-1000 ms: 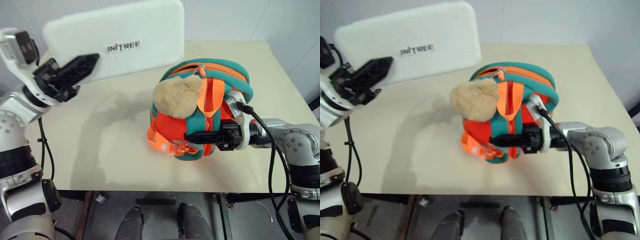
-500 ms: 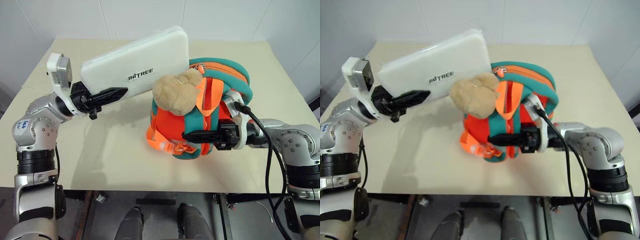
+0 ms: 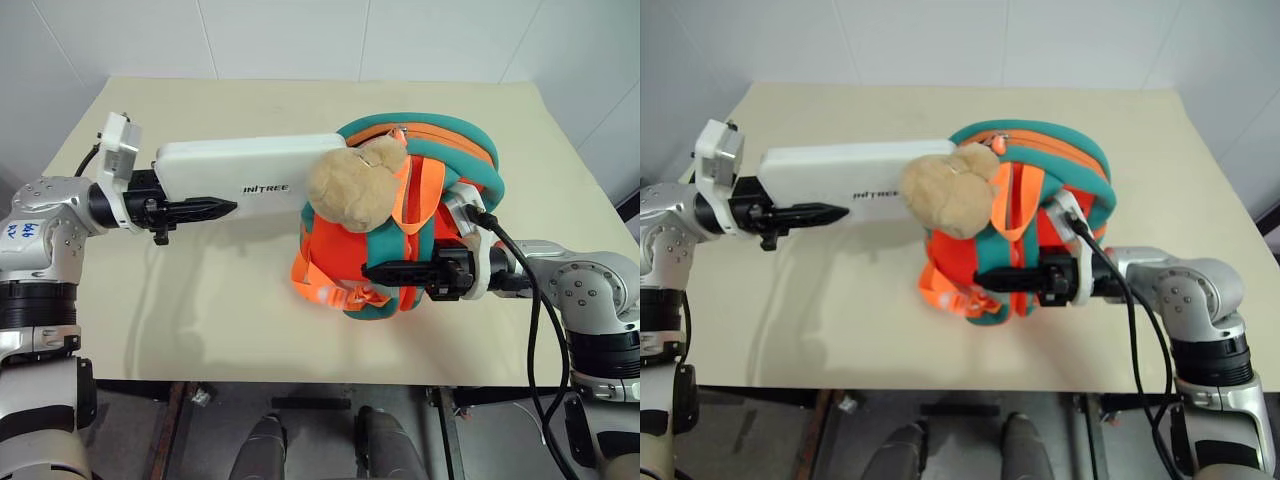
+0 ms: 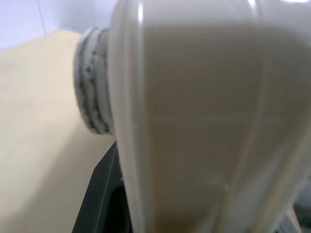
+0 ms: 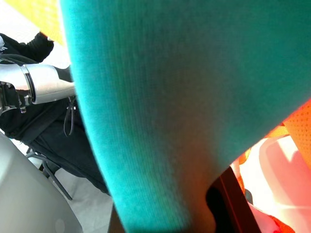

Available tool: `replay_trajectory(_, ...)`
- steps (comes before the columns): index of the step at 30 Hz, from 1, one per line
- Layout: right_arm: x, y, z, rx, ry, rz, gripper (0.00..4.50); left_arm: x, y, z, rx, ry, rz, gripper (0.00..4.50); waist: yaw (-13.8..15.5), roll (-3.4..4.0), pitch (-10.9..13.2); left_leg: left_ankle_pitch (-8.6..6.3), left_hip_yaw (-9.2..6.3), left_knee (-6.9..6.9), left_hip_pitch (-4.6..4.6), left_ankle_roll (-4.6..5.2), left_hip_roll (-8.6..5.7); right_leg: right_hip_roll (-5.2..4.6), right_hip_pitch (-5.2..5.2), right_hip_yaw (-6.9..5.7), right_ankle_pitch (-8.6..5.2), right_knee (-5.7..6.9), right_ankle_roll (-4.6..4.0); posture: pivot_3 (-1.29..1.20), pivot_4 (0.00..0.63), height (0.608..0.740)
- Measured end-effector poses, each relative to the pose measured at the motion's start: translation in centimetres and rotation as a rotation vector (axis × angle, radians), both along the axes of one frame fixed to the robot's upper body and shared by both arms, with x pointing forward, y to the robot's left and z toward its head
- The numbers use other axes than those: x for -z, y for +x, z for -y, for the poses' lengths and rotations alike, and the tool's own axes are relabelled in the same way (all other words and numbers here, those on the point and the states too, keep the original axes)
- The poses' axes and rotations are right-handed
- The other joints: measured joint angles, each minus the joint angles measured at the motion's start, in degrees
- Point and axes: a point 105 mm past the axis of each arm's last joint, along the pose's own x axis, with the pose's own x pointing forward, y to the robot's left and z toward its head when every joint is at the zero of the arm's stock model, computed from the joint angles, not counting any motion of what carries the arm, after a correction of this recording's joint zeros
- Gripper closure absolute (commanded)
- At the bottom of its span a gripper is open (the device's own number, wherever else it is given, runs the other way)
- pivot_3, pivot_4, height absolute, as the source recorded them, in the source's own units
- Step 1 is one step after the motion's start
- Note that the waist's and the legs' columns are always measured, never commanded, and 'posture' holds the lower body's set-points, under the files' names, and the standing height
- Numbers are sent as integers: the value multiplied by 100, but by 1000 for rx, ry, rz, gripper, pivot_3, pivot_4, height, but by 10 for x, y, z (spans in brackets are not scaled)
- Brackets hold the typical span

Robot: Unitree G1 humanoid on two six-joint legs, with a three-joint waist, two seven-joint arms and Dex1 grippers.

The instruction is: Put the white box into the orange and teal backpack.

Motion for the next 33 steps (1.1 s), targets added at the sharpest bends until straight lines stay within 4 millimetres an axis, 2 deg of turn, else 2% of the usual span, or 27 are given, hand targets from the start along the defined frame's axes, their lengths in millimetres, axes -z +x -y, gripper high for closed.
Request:
replay_trajectory(3,0,0,-1,-1,4,-2,4374,5,3,13,43,21,-5,3112,6,0,0,0,0,1,0,0,0,0,0,0,0,2,0,0,150,740)
replay_trajectory(6,1,0,-3,-5,11,-3,4374,6,7,36,112,25,-10,3112,16,-1,0,0,-1,4,-4,0,-1,0,-1,-1,0,4,1,0,150,740)
replay_trajectory(10,1,0,-2,-4,11,-3,4374,-3,13,54,165,50,-12,3112,-3,0,0,0,-1,2,-6,1,-1,0,-3,-1,0,2,3,0,150,740)
replay_trajectory(15,1,0,-6,-13,23,-1,4374,-23,23,91,233,77,44,3112,-8,0,0,-1,-1,2,-8,2,-2,0,-3,-2,-1,2,5,0,150,740)
replay_trajectory(22,2,0,-9,-19,34,-2,4374,-9,27,120,262,176,-4,3112,5,0,1,-1,-1,3,-11,3,-3,-1,-4,-1,-2,16,7,0,150,740)
replay_trajectory(26,2,1,-10,-15,35,-2,4374,-2,27,140,262,264,23,3112,8,0,1,-1,-1,3,-11,3,-3,0,-4,-1,-2,13,7,0,150,740)
replay_trajectory(29,2,2,-12,-9,45,5,4374,4,27,159,264,274,27,3112,11,0,1,-1,-1,4,-11,3,-3,-1,-4,-1,-2,5,7,0,150,740)
replay_trajectory(31,3,2,-12,-1,45,6,4374,6,28,165,253,280,28,3112,11,0,1,-1,-1,4,-11,3,-3,-1,-4,-1,-2,5,8,0,150,740)
replay_trajectory(33,3,2,-13,-3,53,5,4374,7,27,171,257,291,40,2412,11,0,1,-1,-1,4,-11,2,-3,-1,-4,-1,-2,6,8,0,150,740)
